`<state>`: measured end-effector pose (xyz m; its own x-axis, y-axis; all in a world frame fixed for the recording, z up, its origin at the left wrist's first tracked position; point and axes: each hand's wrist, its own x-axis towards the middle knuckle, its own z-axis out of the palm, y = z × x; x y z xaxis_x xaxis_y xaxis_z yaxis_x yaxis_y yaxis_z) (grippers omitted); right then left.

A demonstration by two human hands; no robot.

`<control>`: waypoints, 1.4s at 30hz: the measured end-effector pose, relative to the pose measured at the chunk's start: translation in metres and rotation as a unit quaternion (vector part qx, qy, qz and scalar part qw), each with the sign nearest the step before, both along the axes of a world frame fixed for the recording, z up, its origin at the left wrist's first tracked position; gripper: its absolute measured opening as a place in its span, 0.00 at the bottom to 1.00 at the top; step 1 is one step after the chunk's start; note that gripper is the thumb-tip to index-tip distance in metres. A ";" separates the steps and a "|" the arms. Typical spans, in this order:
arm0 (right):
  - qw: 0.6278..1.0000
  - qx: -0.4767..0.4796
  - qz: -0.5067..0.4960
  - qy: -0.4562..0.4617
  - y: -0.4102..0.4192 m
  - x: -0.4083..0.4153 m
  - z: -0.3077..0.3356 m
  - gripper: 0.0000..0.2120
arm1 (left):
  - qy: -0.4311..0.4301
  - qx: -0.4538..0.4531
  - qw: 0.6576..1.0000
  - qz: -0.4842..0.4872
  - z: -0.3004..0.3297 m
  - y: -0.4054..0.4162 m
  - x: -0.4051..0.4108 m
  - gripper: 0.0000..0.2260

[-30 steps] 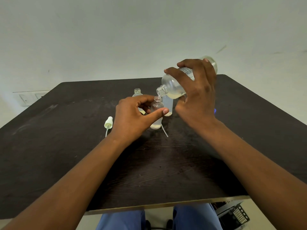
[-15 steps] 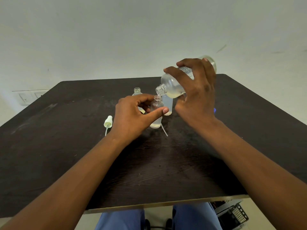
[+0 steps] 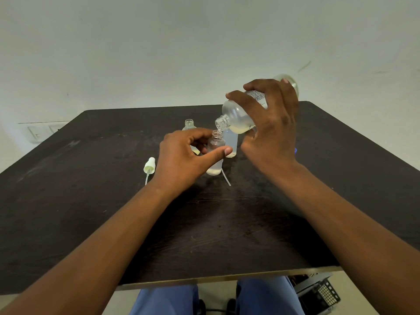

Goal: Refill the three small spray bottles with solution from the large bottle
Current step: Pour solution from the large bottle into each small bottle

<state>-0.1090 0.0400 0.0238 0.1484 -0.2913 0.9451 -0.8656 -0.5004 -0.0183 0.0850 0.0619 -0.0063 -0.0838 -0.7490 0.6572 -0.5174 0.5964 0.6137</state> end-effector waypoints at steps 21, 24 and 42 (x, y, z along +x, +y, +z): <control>1.000 -0.004 0.000 -0.002 0.002 0.000 0.000 0.32 | -0.004 -0.001 1.000 0.001 0.000 0.001 0.000 0.15; 1.000 -0.005 0.004 -0.005 0.001 0.001 0.000 0.32 | 0.000 -0.003 1.000 0.000 0.000 0.001 0.000 0.16; 1.000 -0.007 0.005 -0.002 0.003 0.001 0.000 0.30 | -0.004 -0.005 1.000 0.000 0.000 0.002 0.000 0.15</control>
<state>-0.1081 0.0430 0.0241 0.1472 -0.2756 0.9499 -0.8600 -0.5102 -0.0148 0.0847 0.0644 -0.0060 -0.0888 -0.7425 0.6639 -0.5225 0.6022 0.6036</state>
